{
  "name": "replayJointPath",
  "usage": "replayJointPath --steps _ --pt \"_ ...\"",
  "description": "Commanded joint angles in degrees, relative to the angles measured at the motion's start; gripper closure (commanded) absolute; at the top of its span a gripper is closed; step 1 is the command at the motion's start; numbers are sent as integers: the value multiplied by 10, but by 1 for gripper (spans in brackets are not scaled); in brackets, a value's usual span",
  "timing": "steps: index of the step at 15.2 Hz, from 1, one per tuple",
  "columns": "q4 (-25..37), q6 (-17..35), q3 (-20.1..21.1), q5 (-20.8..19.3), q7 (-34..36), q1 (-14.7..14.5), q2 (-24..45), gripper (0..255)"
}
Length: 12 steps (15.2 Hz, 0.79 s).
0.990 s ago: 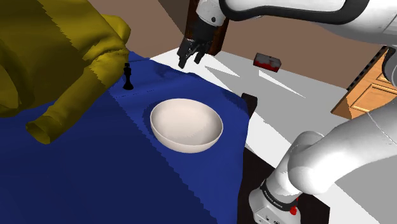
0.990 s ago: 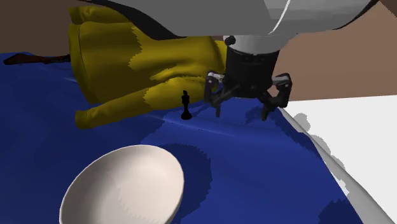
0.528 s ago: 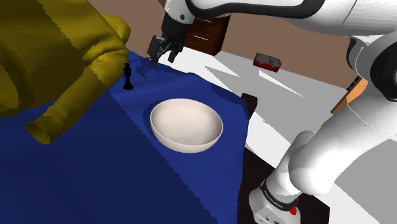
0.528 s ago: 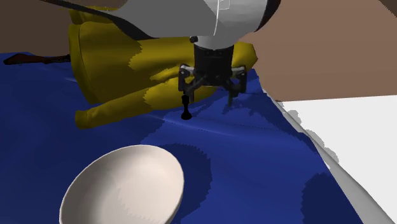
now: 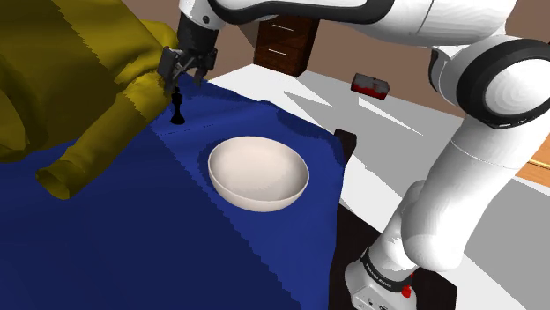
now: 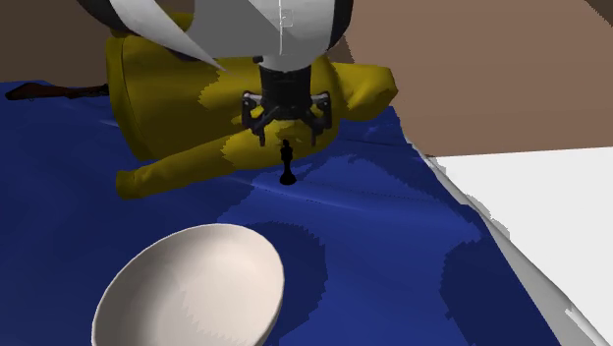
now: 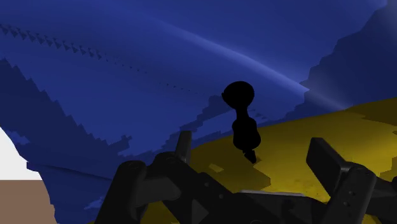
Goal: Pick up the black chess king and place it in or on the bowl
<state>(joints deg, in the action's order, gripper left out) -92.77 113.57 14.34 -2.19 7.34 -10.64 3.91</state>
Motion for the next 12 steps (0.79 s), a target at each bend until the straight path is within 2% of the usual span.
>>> replayJointPath --steps 1,7,12 --pt "8 5 2 -3 1 -2 12 0" --pt "-20 49 2 -8 4 -3 29 0" --pt "-20 49 2 -8 4 -3 29 0"
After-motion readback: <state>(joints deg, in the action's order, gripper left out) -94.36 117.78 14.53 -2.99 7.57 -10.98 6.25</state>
